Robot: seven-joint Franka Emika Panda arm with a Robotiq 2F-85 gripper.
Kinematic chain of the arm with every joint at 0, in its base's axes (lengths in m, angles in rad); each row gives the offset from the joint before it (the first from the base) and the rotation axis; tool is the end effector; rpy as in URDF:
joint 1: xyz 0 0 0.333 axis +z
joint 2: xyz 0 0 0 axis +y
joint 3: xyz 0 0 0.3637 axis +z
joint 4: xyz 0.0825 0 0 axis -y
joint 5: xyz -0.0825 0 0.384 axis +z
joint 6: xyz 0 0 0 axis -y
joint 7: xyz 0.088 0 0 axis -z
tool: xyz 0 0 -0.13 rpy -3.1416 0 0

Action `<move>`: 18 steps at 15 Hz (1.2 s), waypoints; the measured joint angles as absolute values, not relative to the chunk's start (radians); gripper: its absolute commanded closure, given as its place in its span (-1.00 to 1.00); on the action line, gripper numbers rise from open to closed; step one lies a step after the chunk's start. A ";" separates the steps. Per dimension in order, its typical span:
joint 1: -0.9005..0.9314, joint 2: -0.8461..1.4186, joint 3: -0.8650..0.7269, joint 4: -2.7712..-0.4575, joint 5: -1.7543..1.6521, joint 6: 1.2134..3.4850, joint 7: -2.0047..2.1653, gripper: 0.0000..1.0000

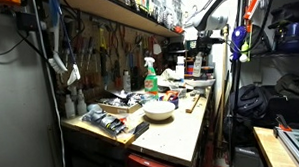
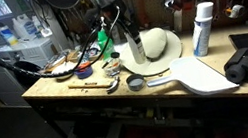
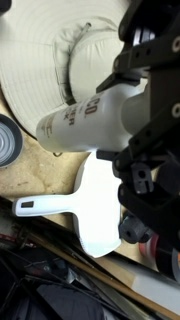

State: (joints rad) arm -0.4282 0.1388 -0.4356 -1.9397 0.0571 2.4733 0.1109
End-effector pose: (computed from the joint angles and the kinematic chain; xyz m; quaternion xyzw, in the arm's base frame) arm 0.4229 -0.4764 0.4889 0.8602 -0.4679 0.1862 0.0805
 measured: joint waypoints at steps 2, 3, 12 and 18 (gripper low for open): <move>-0.434 0.203 -0.448 -1.919 0.056 2.493 0.191 0.38; -0.439 0.236 -0.456 -1.905 0.056 2.493 0.225 0.38; -0.481 0.418 -0.483 -1.777 0.099 2.492 0.394 0.38; -0.486 0.478 -0.483 -1.732 0.104 2.478 0.442 0.38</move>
State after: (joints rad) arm -0.4863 0.4784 -0.4835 -1.7319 0.1044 2.4779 0.4419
